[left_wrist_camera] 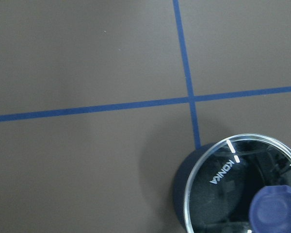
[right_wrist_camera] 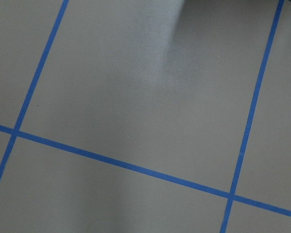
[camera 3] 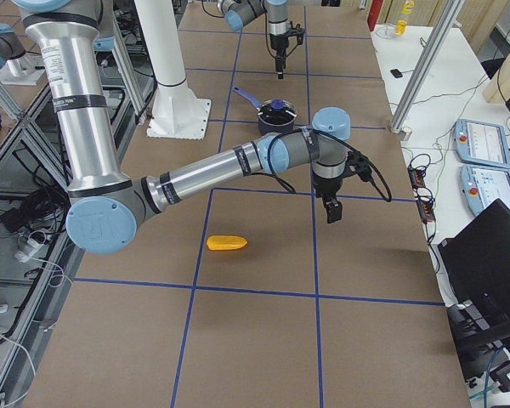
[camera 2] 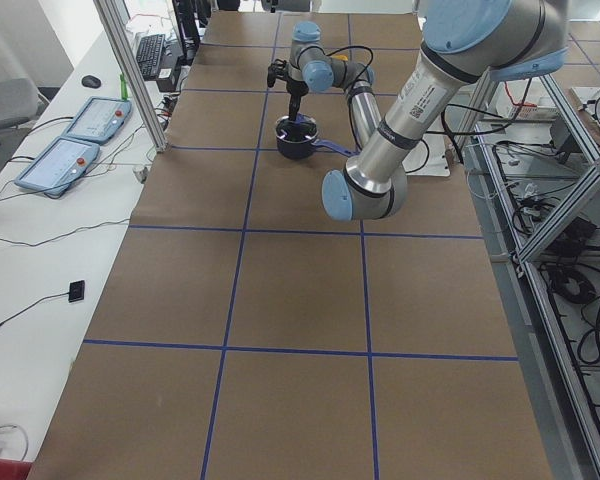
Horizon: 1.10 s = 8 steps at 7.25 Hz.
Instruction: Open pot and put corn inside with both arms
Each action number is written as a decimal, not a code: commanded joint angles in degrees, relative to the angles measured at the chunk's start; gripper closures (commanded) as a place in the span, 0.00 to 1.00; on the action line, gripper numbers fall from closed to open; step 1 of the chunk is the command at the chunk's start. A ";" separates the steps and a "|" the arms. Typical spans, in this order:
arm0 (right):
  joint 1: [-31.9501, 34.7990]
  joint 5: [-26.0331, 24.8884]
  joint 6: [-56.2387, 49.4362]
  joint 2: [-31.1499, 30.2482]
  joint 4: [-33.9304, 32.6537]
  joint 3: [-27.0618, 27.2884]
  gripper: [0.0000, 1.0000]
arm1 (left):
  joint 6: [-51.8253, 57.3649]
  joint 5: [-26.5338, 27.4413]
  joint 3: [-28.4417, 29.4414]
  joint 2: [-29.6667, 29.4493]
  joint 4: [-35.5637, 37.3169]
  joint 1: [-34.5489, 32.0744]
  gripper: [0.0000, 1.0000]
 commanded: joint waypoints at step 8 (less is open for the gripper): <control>-0.26 0.07 0.00 0.08 0.00 -0.02 0.00 | -1.47 5.10 15.33 -7.52 -3.40 4.18 0.58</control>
